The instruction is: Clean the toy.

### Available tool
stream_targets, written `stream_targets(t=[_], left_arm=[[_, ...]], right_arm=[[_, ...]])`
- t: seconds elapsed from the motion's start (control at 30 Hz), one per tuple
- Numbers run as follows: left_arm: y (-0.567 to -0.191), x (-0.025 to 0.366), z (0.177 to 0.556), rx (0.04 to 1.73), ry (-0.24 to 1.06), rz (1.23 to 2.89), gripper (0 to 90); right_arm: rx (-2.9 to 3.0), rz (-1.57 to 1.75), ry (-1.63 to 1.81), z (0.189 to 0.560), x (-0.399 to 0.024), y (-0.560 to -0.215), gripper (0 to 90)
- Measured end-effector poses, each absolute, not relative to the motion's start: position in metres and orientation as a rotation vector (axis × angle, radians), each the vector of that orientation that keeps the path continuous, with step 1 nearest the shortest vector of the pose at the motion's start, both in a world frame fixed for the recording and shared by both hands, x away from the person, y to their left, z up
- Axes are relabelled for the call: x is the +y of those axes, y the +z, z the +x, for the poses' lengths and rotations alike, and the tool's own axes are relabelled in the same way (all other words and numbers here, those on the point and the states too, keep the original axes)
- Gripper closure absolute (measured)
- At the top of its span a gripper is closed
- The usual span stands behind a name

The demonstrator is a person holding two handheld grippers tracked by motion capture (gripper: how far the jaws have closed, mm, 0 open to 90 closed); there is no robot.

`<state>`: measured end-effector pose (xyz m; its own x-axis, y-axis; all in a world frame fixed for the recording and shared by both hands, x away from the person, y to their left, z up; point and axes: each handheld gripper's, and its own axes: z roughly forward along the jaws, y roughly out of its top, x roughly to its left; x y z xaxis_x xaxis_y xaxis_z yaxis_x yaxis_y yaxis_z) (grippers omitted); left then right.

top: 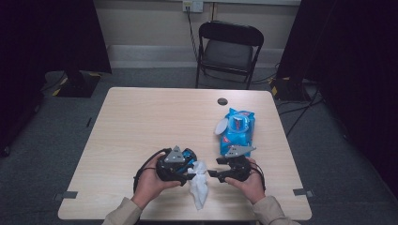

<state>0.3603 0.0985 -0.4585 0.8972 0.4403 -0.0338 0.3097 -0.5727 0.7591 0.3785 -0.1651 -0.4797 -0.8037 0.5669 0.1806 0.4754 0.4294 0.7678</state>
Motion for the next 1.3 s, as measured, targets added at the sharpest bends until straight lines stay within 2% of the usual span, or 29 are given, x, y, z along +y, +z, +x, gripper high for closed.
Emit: stream_targets(t=[0.23,0.4,0.7,0.77,0.87,1.0,1.2,1.3], left_arm=[[-0.476,0.068,0.350,0.418,0.118,2.294,40.2],[-0.486,0.066,0.348,0.383,0.119,2.328,42.6],[-0.488,0.066,0.347,0.312,0.197,2.395,59.3],[-0.488,0.066,0.346,0.317,0.203,2.392,61.8],[-0.489,0.068,0.346,0.328,0.220,2.384,73.5],[-0.486,0.067,0.347,0.406,0.205,2.383,80.5],[-0.467,0.082,0.350,0.485,0.126,2.334,81.9],[-0.452,0.098,0.354,0.526,0.144,2.291,81.9]], right_arm=[[2.555,0.978,1.316,0.380,-0.175,-0.484,33.9],[2.543,0.989,1.309,0.380,-0.177,-0.485,31.7],[2.530,1.007,1.294,0.383,-0.175,-0.487,26.7],[2.531,1.006,1.293,0.383,-0.173,-0.487,26.5],[2.535,0.997,1.282,0.384,-0.170,-0.488,25.1],[2.538,1.011,1.280,0.386,-0.168,-0.488,24.3],[2.534,1.009,1.302,0.386,-0.165,-0.486,20.7],[2.547,0.993,1.320,0.387,-0.163,-0.485,18.2]])
